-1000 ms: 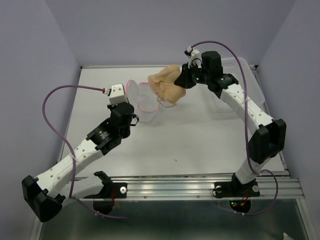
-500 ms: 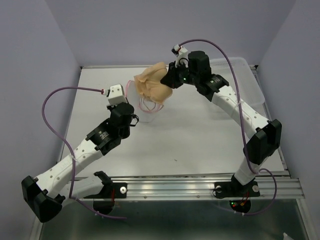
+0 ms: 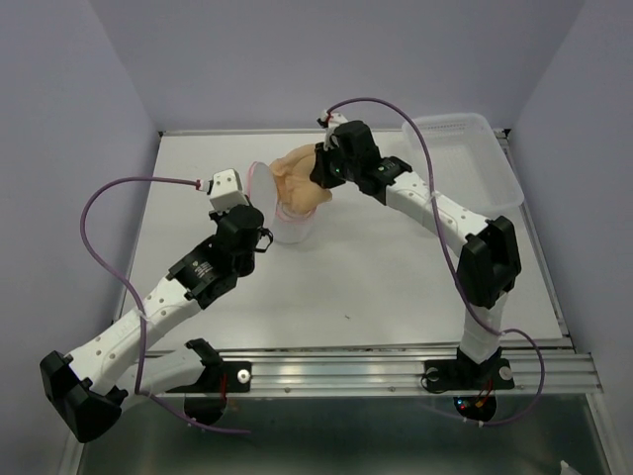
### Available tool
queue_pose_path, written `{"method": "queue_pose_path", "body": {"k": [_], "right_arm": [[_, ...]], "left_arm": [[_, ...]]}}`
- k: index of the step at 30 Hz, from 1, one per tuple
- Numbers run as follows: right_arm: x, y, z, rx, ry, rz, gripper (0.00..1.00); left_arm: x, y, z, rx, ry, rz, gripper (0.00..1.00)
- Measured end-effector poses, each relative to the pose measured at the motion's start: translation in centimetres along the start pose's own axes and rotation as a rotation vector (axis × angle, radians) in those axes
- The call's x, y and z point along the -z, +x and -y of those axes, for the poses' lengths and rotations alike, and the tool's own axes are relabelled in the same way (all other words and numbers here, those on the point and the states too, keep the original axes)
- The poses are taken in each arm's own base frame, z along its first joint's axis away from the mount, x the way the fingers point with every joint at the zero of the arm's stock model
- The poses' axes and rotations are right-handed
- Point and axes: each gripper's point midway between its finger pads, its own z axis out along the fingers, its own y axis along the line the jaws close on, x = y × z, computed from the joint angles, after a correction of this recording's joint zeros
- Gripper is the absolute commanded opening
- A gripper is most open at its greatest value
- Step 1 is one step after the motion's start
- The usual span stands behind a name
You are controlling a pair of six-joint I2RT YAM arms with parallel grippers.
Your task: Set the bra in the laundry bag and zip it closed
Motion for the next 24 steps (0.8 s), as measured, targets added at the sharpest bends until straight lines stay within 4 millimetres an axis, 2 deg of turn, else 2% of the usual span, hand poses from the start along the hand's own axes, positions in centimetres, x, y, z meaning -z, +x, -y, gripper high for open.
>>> {"method": "queue_pose_path", "body": {"k": [5,11,14,20,24], "right_arm": [[-0.1,1.3,-0.1,0.008,0.035,-0.032,0.01],[0.1,3.4,1.1,0.020,0.118,-0.109,0.01],[-0.5,4.3,1.5,0.030,0.139,-0.148,0.01],[-2.4,6.1,0.5,0.043,0.102,-0.218,0.01],[-3.8,6.3,-0.7,0.031,0.056,-0.234,0.01]], "left_arm": [[0.0,0.2,0.0,0.016,-0.005,-0.008,0.00],[-0.4,1.0,0.1,0.014,-0.017,-0.025,0.00],[-0.6,1.4,0.1,0.006,-0.024,-0.036,0.00],[-0.7,1.6,0.2,0.000,-0.025,-0.042,0.00],[-0.9,1.9,0.2,-0.008,-0.029,-0.048,0.00]]}}
